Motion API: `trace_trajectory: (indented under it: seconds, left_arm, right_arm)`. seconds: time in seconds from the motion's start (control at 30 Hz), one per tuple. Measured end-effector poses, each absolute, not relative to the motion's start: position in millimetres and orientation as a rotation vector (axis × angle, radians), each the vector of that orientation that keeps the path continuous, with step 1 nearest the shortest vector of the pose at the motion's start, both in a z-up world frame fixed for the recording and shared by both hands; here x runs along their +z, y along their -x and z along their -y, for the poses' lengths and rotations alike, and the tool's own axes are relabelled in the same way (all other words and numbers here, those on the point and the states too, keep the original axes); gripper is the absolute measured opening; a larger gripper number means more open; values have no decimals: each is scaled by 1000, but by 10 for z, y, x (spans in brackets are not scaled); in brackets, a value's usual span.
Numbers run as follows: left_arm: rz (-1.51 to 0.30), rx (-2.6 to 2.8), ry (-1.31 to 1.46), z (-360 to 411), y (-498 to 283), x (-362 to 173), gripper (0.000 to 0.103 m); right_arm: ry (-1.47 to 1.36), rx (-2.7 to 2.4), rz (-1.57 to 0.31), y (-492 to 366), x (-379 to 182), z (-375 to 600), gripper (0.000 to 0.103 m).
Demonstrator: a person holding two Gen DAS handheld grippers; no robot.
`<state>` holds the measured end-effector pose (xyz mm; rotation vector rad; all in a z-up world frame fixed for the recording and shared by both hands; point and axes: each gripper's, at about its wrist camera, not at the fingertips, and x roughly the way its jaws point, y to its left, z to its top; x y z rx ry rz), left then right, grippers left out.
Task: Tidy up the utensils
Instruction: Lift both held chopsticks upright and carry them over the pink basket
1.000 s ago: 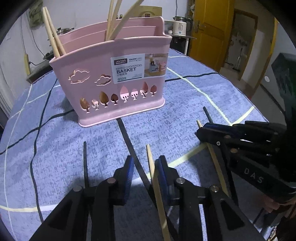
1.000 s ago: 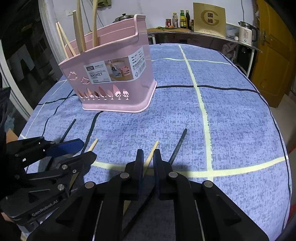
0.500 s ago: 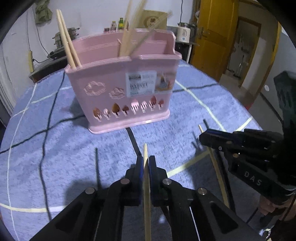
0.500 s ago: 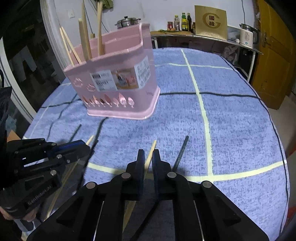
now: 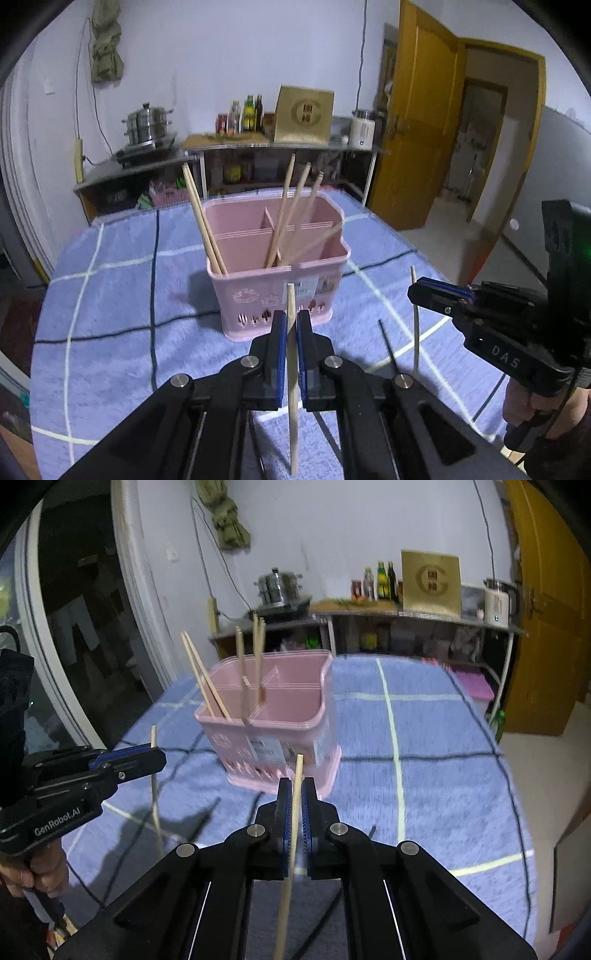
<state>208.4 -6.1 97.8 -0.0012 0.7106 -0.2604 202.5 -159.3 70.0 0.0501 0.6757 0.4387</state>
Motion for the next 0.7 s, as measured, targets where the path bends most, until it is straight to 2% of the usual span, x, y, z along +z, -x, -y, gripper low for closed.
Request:
trace_trajectory:
  seconds: [0.2, 0.7]
  left_arm:
    - [-662, -270, -1, 49, -1948, 1206, 5]
    - [-652, -270, -4, 0, -1853, 1285, 5]
  right_arm:
    - [-42, 457, -608, -1875, 930, 1586, 5]
    - [-20, 479, -571, -1785, 1054, 1575, 5]
